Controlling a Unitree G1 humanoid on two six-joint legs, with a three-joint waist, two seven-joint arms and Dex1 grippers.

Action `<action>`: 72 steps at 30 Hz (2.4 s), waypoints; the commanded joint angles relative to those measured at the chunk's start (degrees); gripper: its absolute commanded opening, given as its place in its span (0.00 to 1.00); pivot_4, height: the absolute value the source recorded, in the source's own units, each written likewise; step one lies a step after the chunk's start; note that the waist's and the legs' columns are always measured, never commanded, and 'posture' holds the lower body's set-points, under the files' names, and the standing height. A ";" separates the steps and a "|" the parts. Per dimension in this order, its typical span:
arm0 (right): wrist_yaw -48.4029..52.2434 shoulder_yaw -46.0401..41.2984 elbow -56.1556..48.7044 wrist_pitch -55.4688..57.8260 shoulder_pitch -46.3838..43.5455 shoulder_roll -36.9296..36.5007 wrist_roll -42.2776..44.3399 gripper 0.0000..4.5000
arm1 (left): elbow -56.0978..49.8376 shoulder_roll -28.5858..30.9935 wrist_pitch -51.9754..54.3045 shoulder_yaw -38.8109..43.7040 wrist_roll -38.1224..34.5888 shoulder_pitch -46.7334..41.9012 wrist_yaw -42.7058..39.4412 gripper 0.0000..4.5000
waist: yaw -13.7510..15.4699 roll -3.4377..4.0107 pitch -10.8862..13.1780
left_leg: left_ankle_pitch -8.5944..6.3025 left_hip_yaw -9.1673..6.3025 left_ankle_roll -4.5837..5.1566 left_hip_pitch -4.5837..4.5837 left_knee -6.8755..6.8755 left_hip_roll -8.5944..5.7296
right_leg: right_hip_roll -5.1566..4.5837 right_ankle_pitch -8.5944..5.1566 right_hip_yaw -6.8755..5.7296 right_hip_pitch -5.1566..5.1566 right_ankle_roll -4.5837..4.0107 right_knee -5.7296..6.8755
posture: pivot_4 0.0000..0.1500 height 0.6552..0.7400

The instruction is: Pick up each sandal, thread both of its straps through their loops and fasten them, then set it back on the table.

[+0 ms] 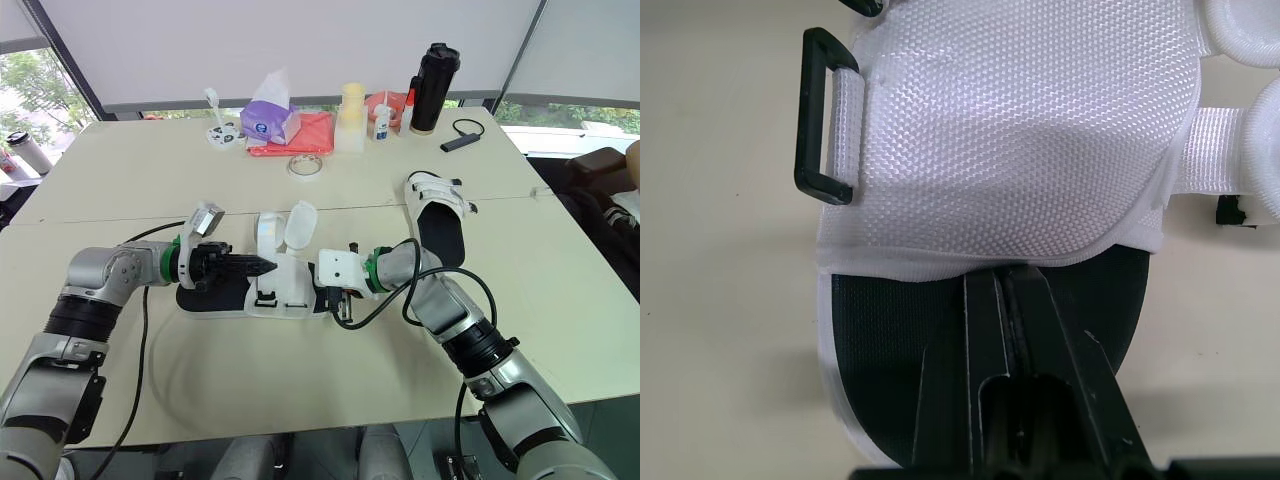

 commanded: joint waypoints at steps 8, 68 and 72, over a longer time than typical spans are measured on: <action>0.50 1.47 0.21 0.57 1.08 -0.44 -1.42 0.00 | 1.37 0.37 -0.97 1.81 0.05 -2.46 -1.86 0.01 | 0.00 0.00 0.00 | 0.00 0.00 0.00 0.00 0.00 0.00 | 0.00 0.00 -0.01 0.00 0.00 0.01 | 1.00 1.00; 0.52 1.51 0.54 0.28 0.92 0.04 -1.84 0.00 | -8.57 6.15 -17.26 -2.23 10.37 7.72 -6.20 0.87 | 0.01 0.01 0.00 | 0.00 -0.01 0.00 0.00 -0.01 0.01 | 0.00 0.00 0.00 -0.01 -0.01 0.01 | 1.00 1.00; 0.53 1.46 0.63 0.18 0.86 0.15 -1.89 0.00 | -11.89 8.04 -14.90 1.04 7.54 8.51 -4.96 0.99 | 0.02 0.01 0.00 | 0.00 -0.02 0.00 0.01 0.00 0.02 | 0.00 0.00 0.00 -0.01 -0.03 0.02 | 1.00 1.00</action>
